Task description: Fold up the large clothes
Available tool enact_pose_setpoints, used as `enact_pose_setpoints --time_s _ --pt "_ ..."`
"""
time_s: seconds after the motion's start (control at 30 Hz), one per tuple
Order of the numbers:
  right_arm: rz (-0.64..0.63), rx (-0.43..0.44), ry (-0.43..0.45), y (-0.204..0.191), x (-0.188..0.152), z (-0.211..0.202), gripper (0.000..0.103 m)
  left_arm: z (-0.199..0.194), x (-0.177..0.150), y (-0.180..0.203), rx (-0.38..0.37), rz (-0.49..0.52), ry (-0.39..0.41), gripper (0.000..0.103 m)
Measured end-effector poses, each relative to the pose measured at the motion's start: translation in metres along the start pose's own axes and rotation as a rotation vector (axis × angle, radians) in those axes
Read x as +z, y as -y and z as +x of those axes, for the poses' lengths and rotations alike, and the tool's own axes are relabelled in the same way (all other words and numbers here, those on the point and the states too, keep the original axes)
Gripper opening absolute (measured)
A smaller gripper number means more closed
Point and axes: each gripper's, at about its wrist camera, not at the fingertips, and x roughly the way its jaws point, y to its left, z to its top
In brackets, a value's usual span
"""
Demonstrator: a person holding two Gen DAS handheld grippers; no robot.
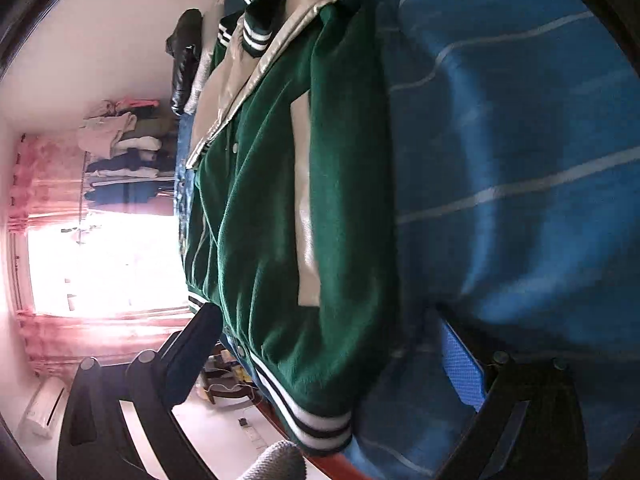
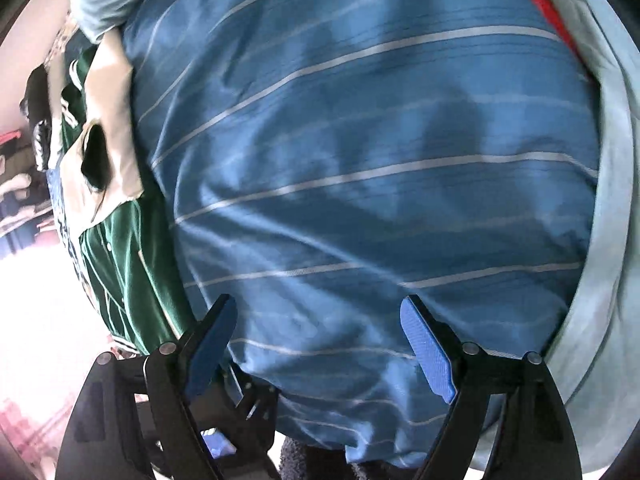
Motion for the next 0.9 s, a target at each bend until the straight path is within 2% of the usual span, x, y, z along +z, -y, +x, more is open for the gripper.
enact_pose_setpoints --time_s 0.07,0.2,0.3,0.53,0.67,0.9 --pt "0.012 0.014 -0.006 0.001 0.003 0.0 0.085 0.008 0.002 -0.008 0.02 -0.024 -0.001 0.103" --pt "0.008 0.034 -0.012 -0.008 0.009 0.004 0.085 0.027 0.003 -0.026 -0.007 -0.089 -0.025 0.103" --pt "-0.007 0.049 -0.026 -0.023 0.017 0.014 0.085 0.034 0.001 -0.032 -0.015 -0.123 -0.012 0.103" --pt "-0.108 0.064 -0.026 -0.073 0.042 0.02 0.085 0.024 -0.01 -0.053 -0.026 -0.175 0.023 0.103" --pt "-0.126 0.063 -0.03 -0.086 0.045 0.021 0.085 0.014 -0.016 -0.06 -0.042 -0.182 0.057 0.103" --pt "-0.104 0.066 -0.059 -0.086 0.043 0.031 0.085 0.027 -0.001 -0.086 -0.174 -0.293 -0.03 0.103"
